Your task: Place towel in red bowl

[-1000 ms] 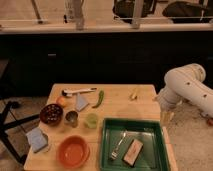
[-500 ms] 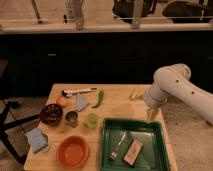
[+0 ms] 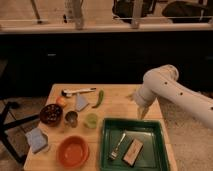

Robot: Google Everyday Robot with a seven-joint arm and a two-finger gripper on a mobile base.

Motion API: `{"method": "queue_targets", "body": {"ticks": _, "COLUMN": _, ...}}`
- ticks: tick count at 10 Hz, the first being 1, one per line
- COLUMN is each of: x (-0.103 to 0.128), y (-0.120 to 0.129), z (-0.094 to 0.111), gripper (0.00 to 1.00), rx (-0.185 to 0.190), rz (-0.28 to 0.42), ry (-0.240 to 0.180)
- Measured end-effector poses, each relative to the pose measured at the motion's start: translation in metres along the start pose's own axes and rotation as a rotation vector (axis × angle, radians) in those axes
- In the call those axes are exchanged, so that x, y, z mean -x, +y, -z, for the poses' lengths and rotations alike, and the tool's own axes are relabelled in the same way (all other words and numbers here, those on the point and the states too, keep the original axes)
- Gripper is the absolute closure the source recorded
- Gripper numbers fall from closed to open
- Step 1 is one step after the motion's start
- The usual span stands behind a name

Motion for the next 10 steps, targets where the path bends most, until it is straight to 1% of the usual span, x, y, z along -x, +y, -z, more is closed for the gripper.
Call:
{"method": "queue_targets", "body": {"ticks": 7, "x": 0.002, "y": -0.002, "z": -0.002, "gripper": 0.2, "rx": -0.004, "rz": 0.004, "ry": -0.008}}
{"method": "queue_targets", "body": {"ticks": 8, "x": 0.002, "y": -0.009, "z": -0.006, "gripper": 0.2, "rx": -0.012, "rz": 0.02, "ry": -0.027}}
{"method": "queue_targets", "body": {"ticks": 10, "x": 0.019, "y": -0.032, "z": -0.018, "gripper": 0.2, "rx": -0.02, "rz": 0.063, "ry": -0.068}}
